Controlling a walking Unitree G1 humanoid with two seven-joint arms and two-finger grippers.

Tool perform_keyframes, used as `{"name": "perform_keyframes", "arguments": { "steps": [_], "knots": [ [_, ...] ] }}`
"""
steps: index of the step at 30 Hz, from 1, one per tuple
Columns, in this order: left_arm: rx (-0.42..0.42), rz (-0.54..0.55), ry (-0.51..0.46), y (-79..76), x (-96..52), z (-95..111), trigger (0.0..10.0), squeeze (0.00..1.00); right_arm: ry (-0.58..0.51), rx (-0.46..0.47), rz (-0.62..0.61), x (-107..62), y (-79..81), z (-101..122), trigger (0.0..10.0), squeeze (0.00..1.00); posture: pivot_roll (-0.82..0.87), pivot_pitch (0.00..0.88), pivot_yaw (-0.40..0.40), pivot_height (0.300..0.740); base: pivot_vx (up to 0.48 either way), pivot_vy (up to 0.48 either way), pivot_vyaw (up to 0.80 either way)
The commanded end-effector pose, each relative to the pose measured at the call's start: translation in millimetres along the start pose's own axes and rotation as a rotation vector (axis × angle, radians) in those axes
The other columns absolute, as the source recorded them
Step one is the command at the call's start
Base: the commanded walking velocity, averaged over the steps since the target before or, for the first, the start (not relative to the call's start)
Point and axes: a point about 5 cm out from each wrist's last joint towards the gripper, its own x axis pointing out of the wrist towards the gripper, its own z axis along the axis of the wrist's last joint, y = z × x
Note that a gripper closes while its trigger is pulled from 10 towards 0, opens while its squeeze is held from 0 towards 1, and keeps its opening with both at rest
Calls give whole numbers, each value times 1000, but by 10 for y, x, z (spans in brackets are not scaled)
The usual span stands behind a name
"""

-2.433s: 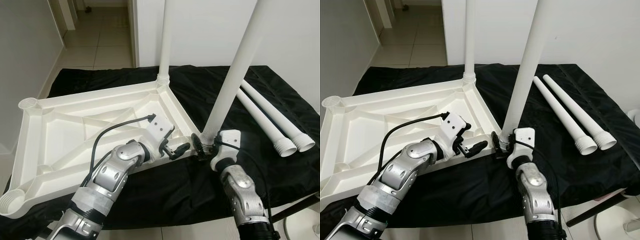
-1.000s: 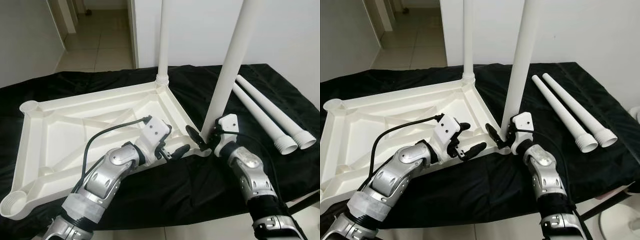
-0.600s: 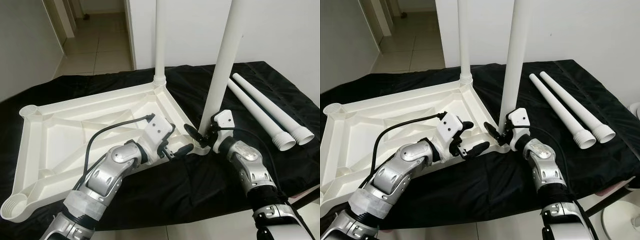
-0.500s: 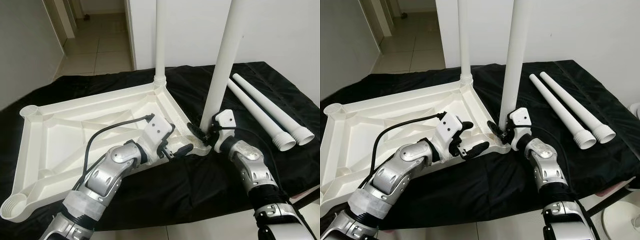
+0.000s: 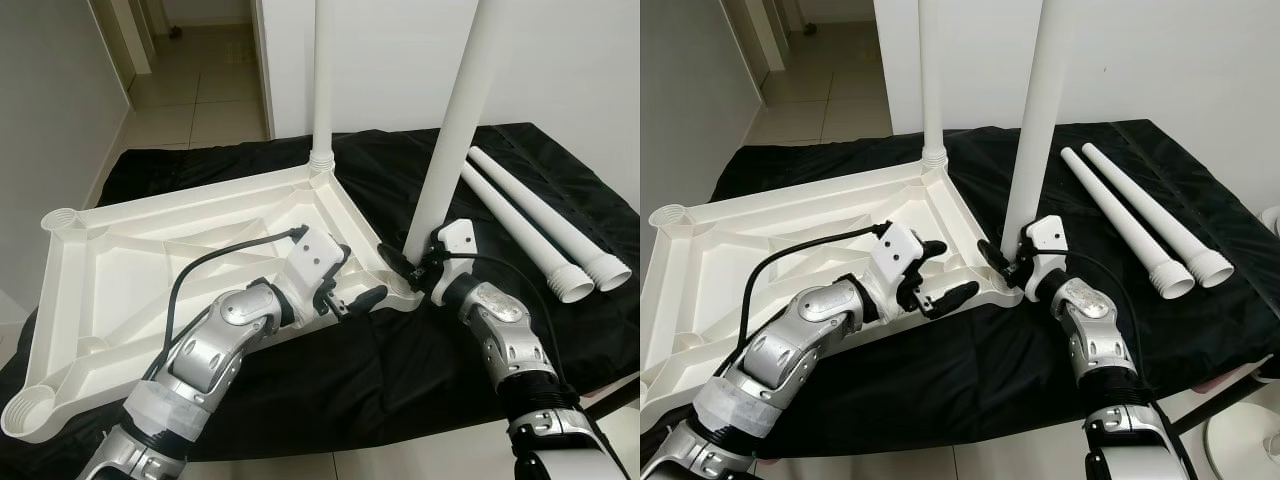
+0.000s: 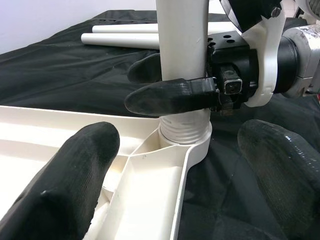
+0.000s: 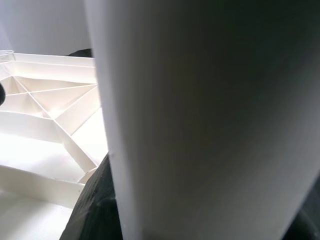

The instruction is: Building children table

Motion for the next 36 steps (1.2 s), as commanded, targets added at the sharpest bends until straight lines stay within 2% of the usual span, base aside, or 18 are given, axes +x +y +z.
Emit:
{"name": "perform_keyframes", "arguments": {
  "steps": [1, 8, 12, 14, 20, 25, 30, 36],
  "knots": [
    [1, -101, 13, -66, -6, -20, 10000, 0, 20, 46, -62, -13, 15, -39, 10000, 0, -72, 0, 29, 740, 0, 0, 0],
    [-9, -86, 11, -75, -11, -34, 10000, 0, 33, 48, -204, -6, 75, -14, 10000, 0, -69, 0, 21, 740, 0, 0, 0],
    [-14, -80, 13, -92, -2, -45, 10000, 0, 41, 130, -405, 5, 85, -3, 10000, 0, -65, 0, 15, 740, 0, 0, 0],
    [-16, -76, 14, -91, -2, -48, 10000, 0, 44, 134, -431, 4, 101, -6, 10000, 0, -65, 0, 15, 740, 0, 0, 0],
    [-17, -20, 32, -43, 0, -85, 10000, 0, 56, 216, -634, 5, 290, -59, 10000, 0, -56, 0, 2, 740, 0, 0, 0],
    [-21, 40, 55, 36, 18, -118, 10000, 0, 61, 248, -742, 25, 435, -31, 10000, 0, -53, 0, -6, 740, 0, 0, 0],
    [-56, 124, 63, 143, 46, -116, 10000, 0, 48, 250, -786, 38, 570, 32, 10000, 0, -64, 0, 0, 740, 0, 0, 0],
    [-67, 131, 66, 160, 75, -110, 10000, 0, 50, 231, -790, -13, 540, 31, 10000, 0, -70, 0, 2, 740, 0, 0, 0]
  ]
}}
